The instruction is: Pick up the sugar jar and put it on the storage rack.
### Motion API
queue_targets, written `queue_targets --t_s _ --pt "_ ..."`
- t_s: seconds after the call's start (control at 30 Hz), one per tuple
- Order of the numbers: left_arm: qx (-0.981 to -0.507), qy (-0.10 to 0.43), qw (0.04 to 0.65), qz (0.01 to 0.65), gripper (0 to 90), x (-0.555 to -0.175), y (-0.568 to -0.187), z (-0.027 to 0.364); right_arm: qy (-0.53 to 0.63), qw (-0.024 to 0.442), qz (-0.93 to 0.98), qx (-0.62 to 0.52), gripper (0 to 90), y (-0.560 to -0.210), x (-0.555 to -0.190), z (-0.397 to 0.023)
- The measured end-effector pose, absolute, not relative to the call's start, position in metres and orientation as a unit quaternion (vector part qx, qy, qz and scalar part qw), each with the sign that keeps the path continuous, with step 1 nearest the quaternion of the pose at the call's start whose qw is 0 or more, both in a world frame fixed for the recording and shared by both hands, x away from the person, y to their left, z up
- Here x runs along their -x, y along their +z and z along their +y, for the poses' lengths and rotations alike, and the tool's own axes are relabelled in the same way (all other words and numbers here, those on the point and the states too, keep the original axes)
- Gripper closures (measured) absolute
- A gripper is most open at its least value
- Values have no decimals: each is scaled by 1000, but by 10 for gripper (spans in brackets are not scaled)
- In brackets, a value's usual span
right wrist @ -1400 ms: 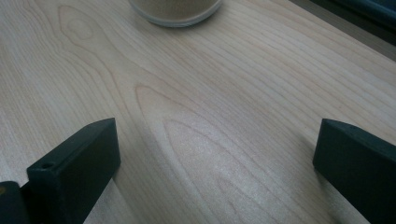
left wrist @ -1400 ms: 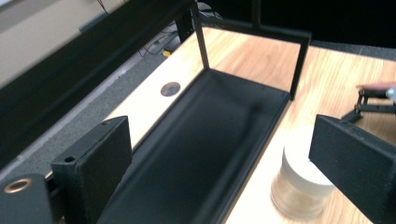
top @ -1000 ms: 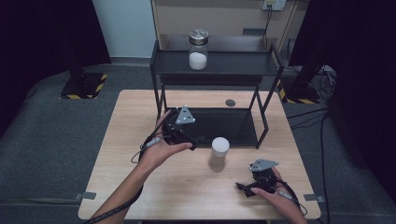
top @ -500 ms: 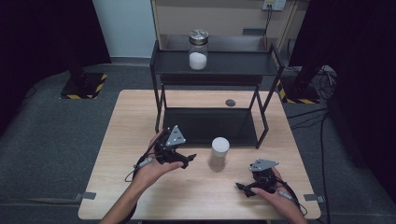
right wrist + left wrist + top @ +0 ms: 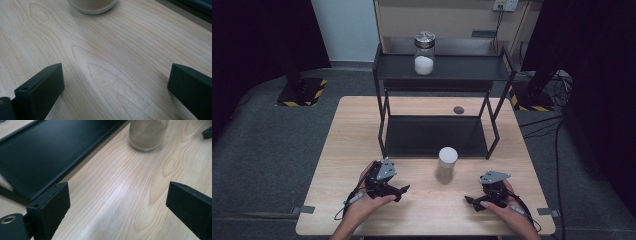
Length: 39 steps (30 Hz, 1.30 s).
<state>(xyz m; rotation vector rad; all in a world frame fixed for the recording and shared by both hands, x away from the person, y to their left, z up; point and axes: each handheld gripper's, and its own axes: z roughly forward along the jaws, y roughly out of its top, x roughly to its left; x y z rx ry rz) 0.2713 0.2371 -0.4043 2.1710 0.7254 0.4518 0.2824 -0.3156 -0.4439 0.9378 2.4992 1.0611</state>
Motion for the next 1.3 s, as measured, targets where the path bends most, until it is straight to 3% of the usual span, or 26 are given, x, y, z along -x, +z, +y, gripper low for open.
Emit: queue_targets --t_s 0.47,0.67,0.87,1.3 --pt "-810 193 383 401 49 -255 -428 296 365 136 860 -329 12 -444 -278 -315" --pt "-771 209 356 486 50 -252 -433 316 365 136 860 -329 12 -444 -278 -315" --pt "-782 214 311 497 43 -260 -437 310 365 136 860 -329 12 -444 -278 -315" --pt "-778 207 323 497 0 -262 -443 314 365 136 860 -329 12 -444 -278 -315"
